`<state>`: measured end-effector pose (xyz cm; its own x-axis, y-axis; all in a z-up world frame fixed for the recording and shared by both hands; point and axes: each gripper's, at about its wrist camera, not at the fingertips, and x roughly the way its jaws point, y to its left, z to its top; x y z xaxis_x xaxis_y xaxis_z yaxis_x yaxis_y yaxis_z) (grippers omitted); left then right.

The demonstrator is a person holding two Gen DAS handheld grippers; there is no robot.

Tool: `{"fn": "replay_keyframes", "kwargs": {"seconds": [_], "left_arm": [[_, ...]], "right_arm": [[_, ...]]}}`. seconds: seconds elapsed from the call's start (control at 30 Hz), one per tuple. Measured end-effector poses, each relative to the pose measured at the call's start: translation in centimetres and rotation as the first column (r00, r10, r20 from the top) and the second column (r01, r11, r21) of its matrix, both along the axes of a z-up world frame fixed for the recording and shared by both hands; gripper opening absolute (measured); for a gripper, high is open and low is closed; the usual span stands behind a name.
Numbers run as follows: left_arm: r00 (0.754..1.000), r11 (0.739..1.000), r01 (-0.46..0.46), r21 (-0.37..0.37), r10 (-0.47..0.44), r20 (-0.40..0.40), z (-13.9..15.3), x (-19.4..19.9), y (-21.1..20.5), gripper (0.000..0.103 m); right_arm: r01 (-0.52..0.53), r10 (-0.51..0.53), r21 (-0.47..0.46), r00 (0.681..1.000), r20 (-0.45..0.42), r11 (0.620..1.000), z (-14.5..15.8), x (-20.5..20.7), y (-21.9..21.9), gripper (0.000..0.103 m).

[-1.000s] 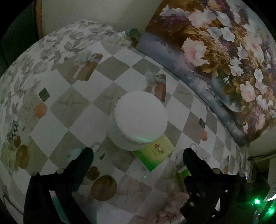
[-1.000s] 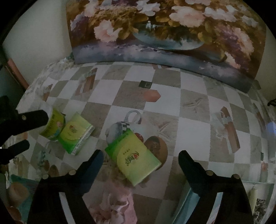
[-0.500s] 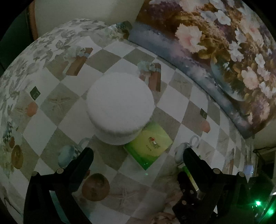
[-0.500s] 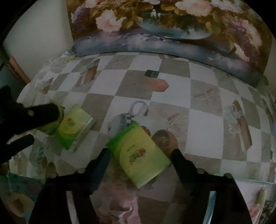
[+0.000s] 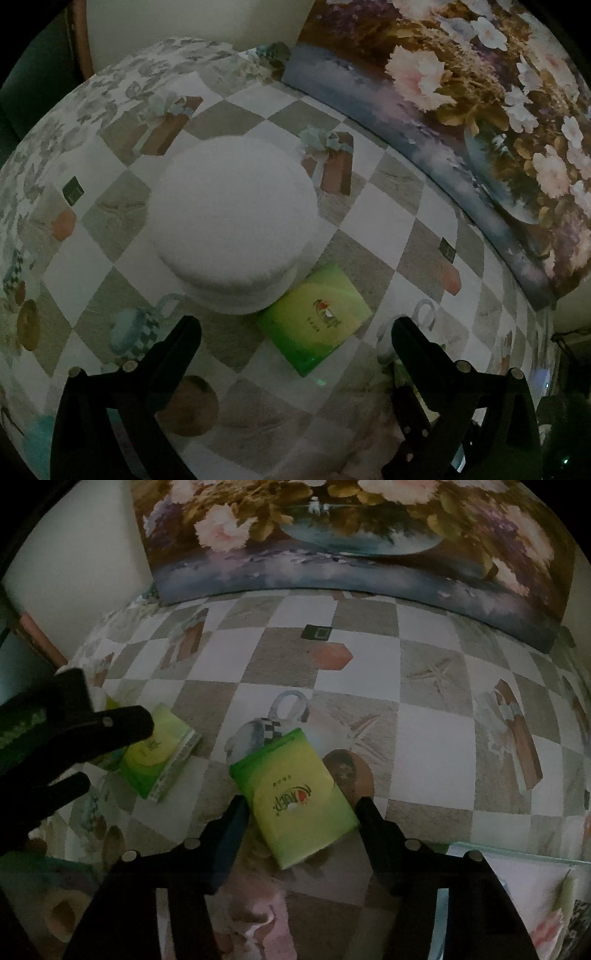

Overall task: Organize soft objects
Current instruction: 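Grasp the green tissue pack with the right tool, then lift the green tissue pack with the right tool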

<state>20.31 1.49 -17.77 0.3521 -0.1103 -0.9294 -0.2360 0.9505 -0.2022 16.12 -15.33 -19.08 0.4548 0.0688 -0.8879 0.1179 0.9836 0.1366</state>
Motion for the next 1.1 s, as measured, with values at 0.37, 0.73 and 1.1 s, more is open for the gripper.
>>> {"fn": "replay_keyframes", "kwargs": {"seconds": [0.37,0.73,1.1], "left_arm": [[0.998,0.998,-0.068,0.003,0.068,-0.014,-1.9,1.0,0.2,0.094],[0.998,0.997,-0.067,0.043,0.067,-0.008,-2.7,2.0,-1.1,0.094],[0.999,0.999,-0.045,0.016,0.045,-0.026,-3.0,1.4,-0.8,0.078]], "right_arm": [[0.028,-0.029,0.058,1.000,0.008,0.998,0.4,-0.3,-1.6,0.061],[0.021,-0.021,0.059,1.000,0.008,0.998,0.4,-0.2,-1.5,0.061],[0.029,-0.029,0.063,1.000,0.010,0.998,0.6,-0.4,-1.7,0.061]]}}
